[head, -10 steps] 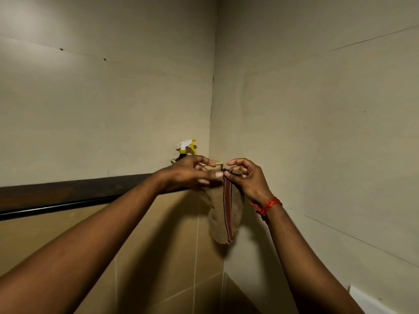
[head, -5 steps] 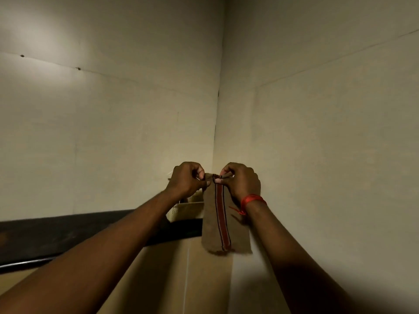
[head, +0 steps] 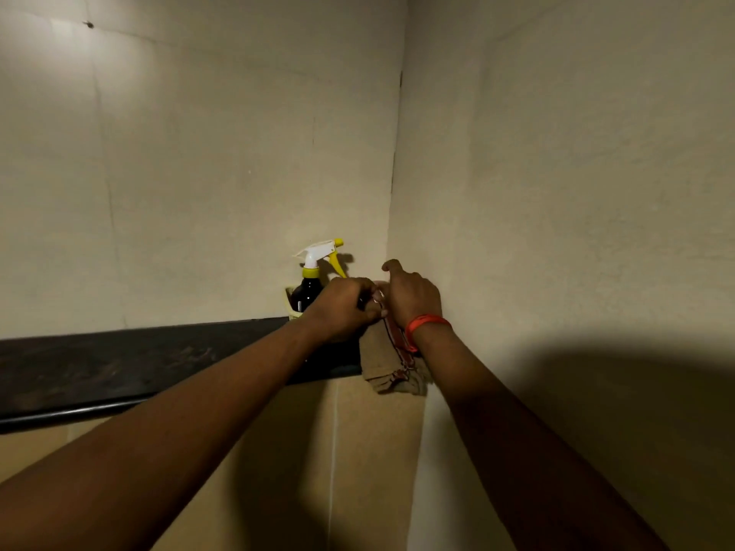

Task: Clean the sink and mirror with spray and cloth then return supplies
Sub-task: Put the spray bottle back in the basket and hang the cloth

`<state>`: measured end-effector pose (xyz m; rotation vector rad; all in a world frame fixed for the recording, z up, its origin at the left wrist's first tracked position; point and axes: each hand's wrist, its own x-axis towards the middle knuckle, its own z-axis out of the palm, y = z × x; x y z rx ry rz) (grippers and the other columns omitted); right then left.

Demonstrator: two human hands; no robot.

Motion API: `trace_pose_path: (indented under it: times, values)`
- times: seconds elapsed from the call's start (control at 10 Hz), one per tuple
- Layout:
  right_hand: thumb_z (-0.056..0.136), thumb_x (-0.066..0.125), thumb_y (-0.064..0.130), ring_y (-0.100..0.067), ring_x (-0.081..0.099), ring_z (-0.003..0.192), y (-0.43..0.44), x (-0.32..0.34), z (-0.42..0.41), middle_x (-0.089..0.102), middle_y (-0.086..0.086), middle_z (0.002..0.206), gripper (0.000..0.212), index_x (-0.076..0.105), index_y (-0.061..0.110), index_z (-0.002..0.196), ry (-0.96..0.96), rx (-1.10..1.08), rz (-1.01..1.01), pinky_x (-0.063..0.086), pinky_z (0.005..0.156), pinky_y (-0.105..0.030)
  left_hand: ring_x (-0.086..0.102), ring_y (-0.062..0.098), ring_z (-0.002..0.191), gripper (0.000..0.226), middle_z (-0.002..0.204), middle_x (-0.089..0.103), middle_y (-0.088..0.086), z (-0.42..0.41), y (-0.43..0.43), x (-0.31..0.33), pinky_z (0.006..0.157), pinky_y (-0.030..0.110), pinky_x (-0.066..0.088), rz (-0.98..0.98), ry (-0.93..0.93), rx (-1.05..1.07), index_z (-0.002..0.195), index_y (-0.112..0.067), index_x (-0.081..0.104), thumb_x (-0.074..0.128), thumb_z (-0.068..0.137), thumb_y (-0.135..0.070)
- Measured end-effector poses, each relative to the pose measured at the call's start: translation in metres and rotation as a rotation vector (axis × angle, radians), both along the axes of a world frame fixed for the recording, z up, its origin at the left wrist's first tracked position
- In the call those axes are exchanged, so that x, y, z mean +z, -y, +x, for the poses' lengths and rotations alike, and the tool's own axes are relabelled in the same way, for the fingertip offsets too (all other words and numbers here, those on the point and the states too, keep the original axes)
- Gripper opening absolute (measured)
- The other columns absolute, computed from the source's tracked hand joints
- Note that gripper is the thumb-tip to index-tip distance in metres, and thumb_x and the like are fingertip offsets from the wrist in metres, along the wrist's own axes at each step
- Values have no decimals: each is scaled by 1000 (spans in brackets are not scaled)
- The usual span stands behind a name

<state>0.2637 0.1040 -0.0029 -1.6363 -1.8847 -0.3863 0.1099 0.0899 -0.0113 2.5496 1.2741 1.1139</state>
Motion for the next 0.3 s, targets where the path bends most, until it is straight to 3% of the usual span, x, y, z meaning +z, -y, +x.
trace_pose_path:
  times: [0.1,0.2,0.3]
  values:
    - [103,49,33,-37,65,109,2,-1,-2,69,-17,118,47,43,14,145,-19,2,-45,50,84,-39,70,15,87,21,94,75,1,0,-1,3,81,41,59,-47,-70,11,100,-16,70,71,89,-33]
    - [105,49,30,-31,60,125,28,-4,-1,66,-13,132,39,55,13,140,-240,73,115,50,100,-38,62,29,123,44,131,67,12,10,13,-2,102,44,50,62,-242,228,129,-16,61,59,95,-44]
    - [106,47,28,-27,46,142,52,-4,2,53,-11,149,42,54,10,143,-234,59,389,41,116,-40,27,32,152,64,164,28,15,8,28,-4,123,48,25,305,-188,339,154,-11,34,50,100,-41]
